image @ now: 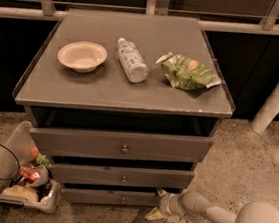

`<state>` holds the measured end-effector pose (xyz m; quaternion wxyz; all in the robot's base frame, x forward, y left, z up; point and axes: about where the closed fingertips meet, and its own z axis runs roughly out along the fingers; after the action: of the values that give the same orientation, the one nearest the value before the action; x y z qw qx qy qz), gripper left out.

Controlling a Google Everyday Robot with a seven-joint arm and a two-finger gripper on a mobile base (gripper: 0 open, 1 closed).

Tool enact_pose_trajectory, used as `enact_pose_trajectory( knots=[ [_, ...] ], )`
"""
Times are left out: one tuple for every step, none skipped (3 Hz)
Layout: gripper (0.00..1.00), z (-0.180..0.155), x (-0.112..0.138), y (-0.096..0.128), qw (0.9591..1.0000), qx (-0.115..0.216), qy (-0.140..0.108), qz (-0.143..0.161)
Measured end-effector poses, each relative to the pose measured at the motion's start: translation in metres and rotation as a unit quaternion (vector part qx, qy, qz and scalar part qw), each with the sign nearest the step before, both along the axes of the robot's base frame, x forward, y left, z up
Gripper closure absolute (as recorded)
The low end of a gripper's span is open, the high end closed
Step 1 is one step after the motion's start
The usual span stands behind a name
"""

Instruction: Open bottom drawer

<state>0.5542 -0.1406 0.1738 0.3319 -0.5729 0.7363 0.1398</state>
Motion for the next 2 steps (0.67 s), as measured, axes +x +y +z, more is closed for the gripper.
enact_pose_trajectory(
  knots=[
    [0.41,0.0,0.0,0.0,1.0,0.0,0.0,0.0],
    [0.64,0.0,0.0,0.0001,1.0,0.0,0.0,0.0]
  ],
)
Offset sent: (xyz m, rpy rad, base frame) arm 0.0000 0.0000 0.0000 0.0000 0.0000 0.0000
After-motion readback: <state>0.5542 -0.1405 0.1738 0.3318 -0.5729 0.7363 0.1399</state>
